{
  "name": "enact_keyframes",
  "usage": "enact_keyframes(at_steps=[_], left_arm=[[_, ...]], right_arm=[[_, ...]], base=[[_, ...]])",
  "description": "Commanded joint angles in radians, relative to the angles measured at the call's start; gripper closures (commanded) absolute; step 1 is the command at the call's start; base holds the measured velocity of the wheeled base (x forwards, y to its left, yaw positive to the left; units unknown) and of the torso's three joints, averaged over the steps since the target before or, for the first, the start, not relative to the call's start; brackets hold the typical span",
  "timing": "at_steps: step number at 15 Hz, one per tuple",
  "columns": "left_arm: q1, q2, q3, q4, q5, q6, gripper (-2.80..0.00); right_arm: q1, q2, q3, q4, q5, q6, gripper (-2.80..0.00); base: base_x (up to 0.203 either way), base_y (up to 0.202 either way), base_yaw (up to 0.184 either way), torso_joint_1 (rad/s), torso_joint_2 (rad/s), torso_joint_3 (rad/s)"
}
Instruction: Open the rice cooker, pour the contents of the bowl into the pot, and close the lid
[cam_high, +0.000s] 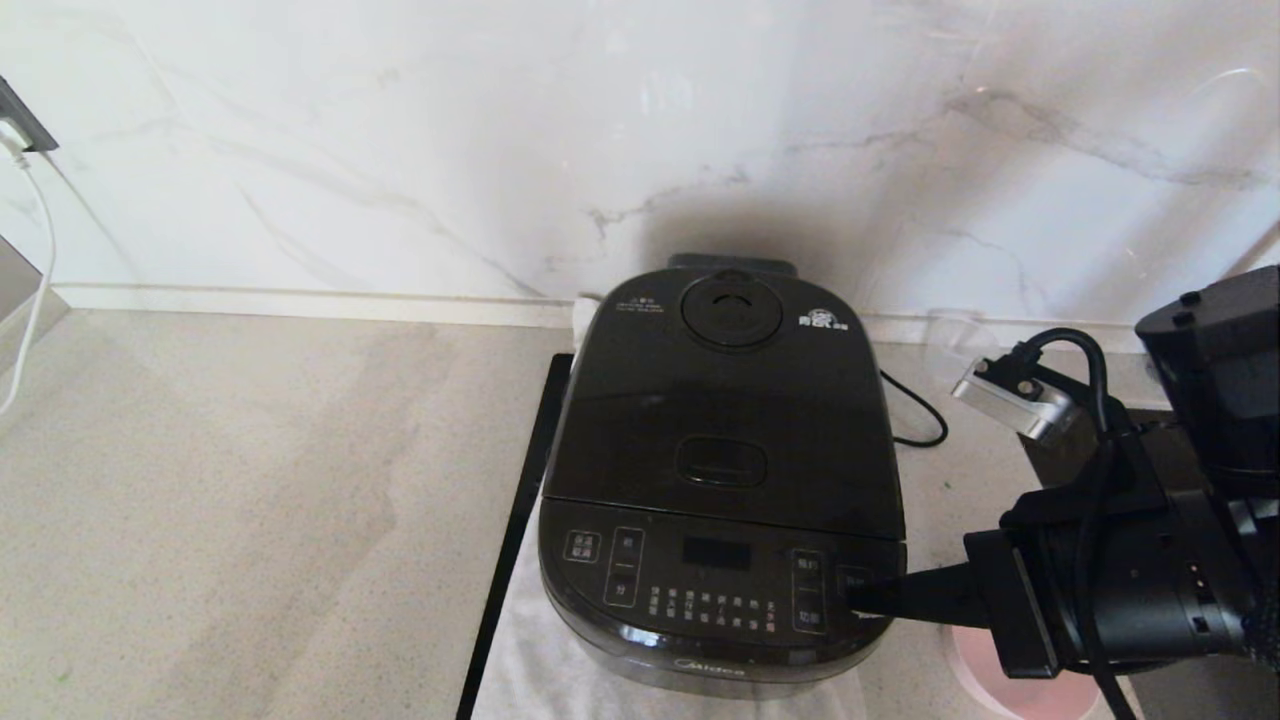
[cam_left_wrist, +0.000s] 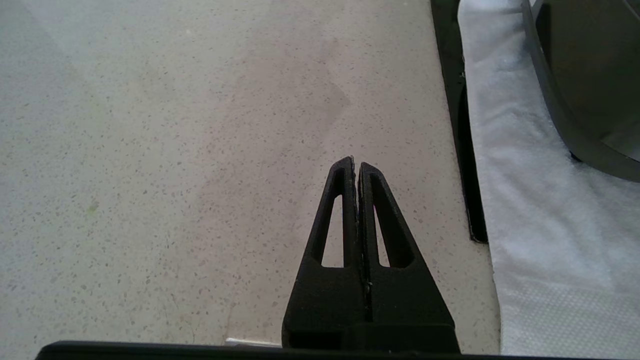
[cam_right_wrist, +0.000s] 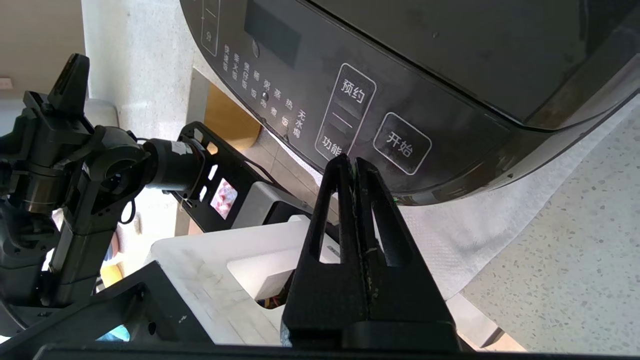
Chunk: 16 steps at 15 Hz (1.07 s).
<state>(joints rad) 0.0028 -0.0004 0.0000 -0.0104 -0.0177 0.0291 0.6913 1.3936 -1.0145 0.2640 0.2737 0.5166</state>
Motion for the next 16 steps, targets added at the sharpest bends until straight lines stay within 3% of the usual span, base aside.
enact_keyframes(at_steps=[1,16], left_arm=[[0.000,0.000,0.009,0.000,0.000,0.000,0.00],[0.000,0.000,0.009,0.000,-0.001,0.000,0.00]], right_arm=[[-0.003,-0.002,0.006,0.001,0.002,0.003,0.00],[-0.047,-0.002,0.008,0.001,0.047,0.002,0.00]], base=[[0.000,0.000,0.000,0.000,0.00,0.000],[0.000,0.000,0.000,0.000,0.00,0.000]])
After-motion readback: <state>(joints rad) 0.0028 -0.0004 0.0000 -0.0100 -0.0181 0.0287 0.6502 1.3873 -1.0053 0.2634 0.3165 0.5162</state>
